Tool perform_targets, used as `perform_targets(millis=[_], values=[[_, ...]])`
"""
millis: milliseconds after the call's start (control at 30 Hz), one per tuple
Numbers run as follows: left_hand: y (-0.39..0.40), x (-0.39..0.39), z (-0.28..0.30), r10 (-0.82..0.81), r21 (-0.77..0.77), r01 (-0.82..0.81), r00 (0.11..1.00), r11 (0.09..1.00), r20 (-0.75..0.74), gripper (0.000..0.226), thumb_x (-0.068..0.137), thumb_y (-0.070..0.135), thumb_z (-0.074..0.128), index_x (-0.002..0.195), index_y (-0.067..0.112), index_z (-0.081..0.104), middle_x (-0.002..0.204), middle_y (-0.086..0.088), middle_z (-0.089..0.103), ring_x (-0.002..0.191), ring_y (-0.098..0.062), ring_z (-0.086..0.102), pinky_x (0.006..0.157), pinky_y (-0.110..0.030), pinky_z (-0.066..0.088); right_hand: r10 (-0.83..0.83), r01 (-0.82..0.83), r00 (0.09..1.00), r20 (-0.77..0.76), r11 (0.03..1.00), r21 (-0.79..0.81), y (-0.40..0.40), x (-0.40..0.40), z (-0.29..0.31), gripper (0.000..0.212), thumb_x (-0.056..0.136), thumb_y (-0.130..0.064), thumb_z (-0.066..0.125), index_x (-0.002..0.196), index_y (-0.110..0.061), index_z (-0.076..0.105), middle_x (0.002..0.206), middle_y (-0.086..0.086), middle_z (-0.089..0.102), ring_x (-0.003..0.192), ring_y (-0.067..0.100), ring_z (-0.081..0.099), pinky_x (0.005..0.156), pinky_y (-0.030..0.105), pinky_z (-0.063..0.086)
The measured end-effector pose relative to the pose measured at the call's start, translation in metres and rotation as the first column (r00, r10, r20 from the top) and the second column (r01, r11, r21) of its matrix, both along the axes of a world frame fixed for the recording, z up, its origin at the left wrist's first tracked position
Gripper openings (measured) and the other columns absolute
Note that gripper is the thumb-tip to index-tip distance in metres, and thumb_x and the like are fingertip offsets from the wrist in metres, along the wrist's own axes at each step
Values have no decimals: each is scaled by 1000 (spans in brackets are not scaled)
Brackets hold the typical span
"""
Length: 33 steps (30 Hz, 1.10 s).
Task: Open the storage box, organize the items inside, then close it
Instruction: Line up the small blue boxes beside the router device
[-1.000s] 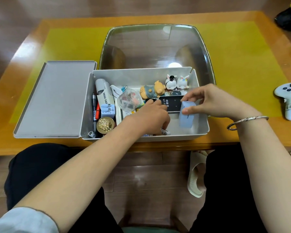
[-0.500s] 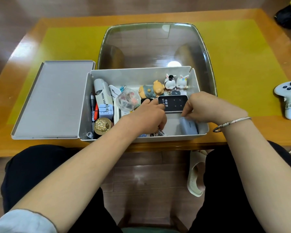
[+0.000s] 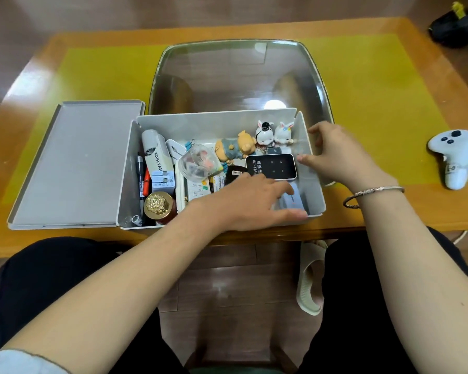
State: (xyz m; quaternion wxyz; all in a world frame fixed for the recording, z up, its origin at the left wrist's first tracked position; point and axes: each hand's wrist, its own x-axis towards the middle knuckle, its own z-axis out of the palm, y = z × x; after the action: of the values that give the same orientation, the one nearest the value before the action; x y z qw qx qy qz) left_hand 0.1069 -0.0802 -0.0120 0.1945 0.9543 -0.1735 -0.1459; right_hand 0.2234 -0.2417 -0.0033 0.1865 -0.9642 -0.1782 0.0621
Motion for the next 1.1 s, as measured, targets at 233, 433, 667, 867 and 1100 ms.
perform_targets(millis=[233,433,667,867,1100], values=[[-17,-8,-13,-97,193,106,994,975,-54,82,89,69,30,151,17,16,143,-8,46,131,-24,40,107,-41,26,37,-47,988,-150,997,-62,5,0,-5,33,88,-24,63,113,-5,52,106,17,62,88,34,62,71,45,54],[-14,-6,-15,-135,180,133,991,975,-2,68,96,52,37,151,15,18,147,-6,41,133,-23,36,105,-42,28,43,-51,992,-118,996,-67,7,1,-8,30,88,-21,61,112,-5,53,111,18,62,97,35,60,69,39,51],[-16,-6,-18,-144,194,138,989,971,17,61,98,40,38,150,13,19,147,-5,41,128,-26,41,97,-41,36,31,-38,995,-99,997,-60,7,2,-8,26,86,-18,59,107,-3,56,107,20,63,94,37,60,76,45,53],[-15,-5,-20,-130,184,126,991,975,10,65,97,46,39,150,15,19,149,-6,38,129,-27,42,100,-42,37,20,-23,998,-54,999,-41,8,2,-11,23,85,-13,58,105,-3,59,102,18,64,93,35,60,75,39,52],[2,-8,2,-2,55,0,1000,998,28,71,90,68,27,145,24,32,143,0,46,128,-19,44,101,-38,34,-83,85,994,64,996,-30,13,-1,-9,57,84,-39,66,128,-9,48,125,16,52,112,34,51,91,40,46]])
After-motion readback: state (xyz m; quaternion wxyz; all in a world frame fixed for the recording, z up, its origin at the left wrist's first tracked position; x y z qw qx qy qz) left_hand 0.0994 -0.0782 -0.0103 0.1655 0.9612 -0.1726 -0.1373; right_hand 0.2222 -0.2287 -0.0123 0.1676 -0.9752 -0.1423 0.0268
